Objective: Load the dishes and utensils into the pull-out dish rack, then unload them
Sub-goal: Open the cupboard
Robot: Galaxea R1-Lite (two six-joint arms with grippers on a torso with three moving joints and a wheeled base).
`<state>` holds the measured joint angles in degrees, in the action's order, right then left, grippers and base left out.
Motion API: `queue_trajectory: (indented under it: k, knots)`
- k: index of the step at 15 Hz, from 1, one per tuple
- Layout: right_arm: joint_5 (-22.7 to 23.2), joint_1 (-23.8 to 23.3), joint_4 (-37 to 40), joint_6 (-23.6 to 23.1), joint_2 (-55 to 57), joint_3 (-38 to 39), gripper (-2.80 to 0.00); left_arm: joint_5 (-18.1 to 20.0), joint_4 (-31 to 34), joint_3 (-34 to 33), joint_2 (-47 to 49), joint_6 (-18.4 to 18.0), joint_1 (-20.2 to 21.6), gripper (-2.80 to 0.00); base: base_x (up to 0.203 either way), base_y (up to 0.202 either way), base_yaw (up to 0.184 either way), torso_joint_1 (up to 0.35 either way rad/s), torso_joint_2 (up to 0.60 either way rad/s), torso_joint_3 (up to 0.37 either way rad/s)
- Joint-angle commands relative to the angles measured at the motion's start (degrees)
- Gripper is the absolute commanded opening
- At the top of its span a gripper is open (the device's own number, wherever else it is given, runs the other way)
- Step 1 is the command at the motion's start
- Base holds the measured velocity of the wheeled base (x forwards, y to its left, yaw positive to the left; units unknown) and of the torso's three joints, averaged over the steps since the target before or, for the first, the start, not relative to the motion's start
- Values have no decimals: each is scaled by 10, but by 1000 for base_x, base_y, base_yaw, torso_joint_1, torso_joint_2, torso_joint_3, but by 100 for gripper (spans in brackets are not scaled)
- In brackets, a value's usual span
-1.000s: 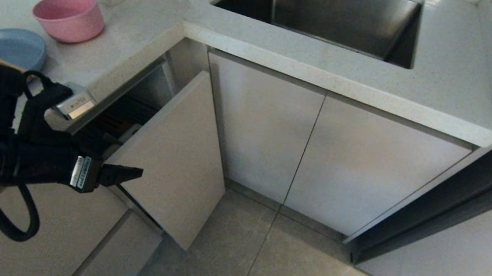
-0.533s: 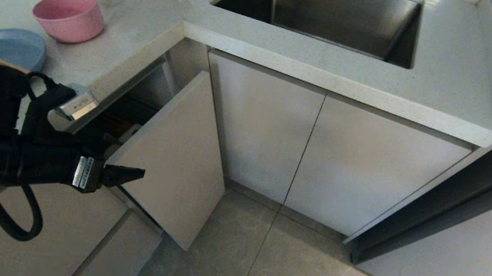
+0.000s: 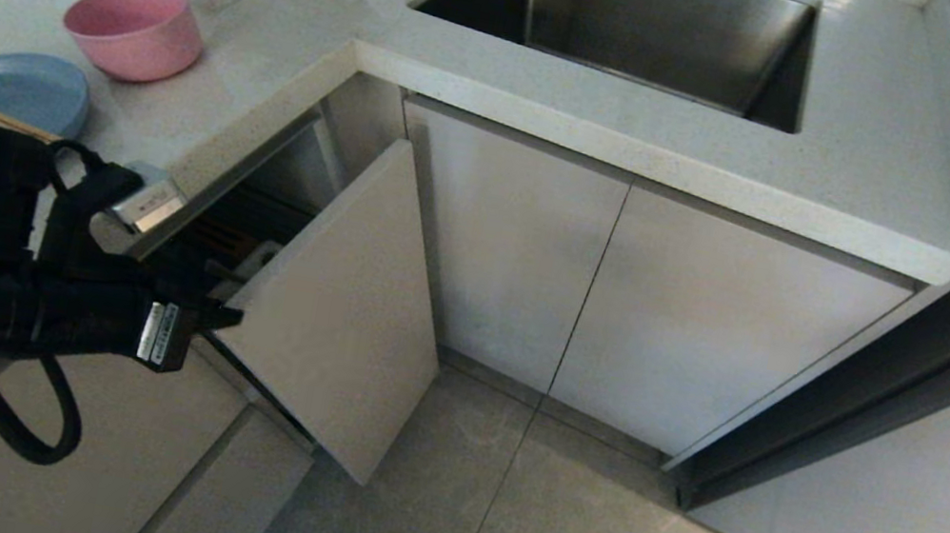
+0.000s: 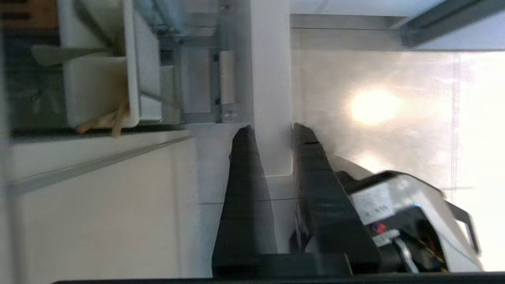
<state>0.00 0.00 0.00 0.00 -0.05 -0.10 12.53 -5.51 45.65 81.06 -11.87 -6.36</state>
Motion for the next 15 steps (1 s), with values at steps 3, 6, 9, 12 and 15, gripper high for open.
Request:
queue_trajectory:
  k: [3,6,9,12,15]
  knots:
    - [0,0,0,0,0,0,-280,2,0,-14,-6,1,-22,-280,0,0,0,9,1,1]
    - [0,0,0,0,0,0,-280,2,0,-31,-14,2,-50,-280,0,0,0,0,0,0]
    - [0,0,0,0,0,0,-280,2,0,-56,-15,3,-70,-280,0,0,0,0,0,0]
    - [0,0,0,0,0,0,-280,7,-7,-67,-15,1,-78,-280,0,0,0,0,0,0]
    - [0,0,0,0,0,0,-280,7,-20,-66,-18,-1,-105,-280,0,0,0,0,0,0]
